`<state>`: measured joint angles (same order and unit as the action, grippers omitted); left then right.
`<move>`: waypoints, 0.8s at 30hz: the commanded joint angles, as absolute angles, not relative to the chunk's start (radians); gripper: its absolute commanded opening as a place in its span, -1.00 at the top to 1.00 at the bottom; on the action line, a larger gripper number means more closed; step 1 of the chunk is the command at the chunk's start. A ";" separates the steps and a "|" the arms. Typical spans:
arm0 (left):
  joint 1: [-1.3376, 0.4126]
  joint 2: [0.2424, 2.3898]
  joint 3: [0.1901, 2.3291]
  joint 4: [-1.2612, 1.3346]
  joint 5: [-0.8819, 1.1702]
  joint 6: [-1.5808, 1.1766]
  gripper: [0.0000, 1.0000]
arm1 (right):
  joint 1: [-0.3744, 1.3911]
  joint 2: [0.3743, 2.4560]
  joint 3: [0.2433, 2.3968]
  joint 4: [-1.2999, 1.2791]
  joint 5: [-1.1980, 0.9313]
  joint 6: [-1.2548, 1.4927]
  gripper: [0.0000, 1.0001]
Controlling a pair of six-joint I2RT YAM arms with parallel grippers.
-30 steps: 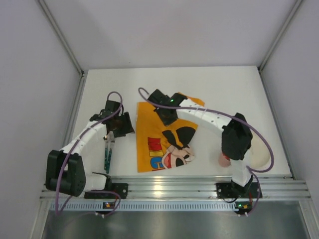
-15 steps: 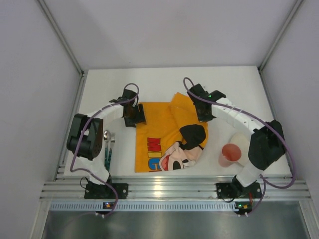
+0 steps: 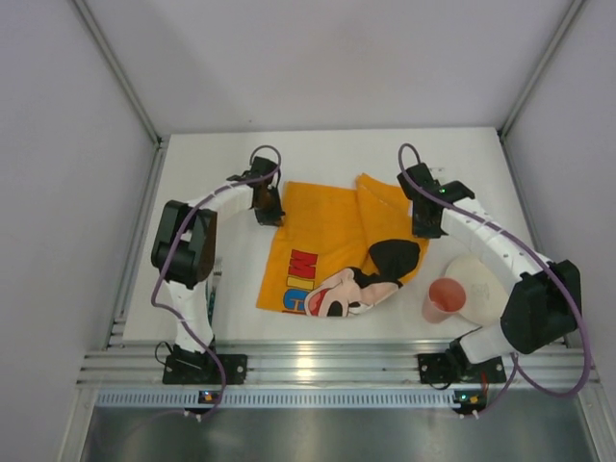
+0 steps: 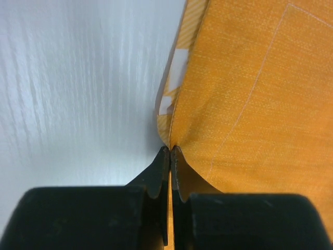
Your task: Set the dinner table for one person
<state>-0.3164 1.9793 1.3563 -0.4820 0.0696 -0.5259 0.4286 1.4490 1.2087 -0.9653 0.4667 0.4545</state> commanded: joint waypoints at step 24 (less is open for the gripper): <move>-0.121 2.045 1.549 -0.502 -0.061 -0.497 0.85 | 0.285 1.563 1.198 -0.882 0.370 0.502 1.00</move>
<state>-0.1226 2.0254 1.4925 -0.5110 -0.0868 -0.5289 0.2939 1.5658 1.1995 -0.9062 0.3977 0.4786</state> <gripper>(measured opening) 0.054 0.020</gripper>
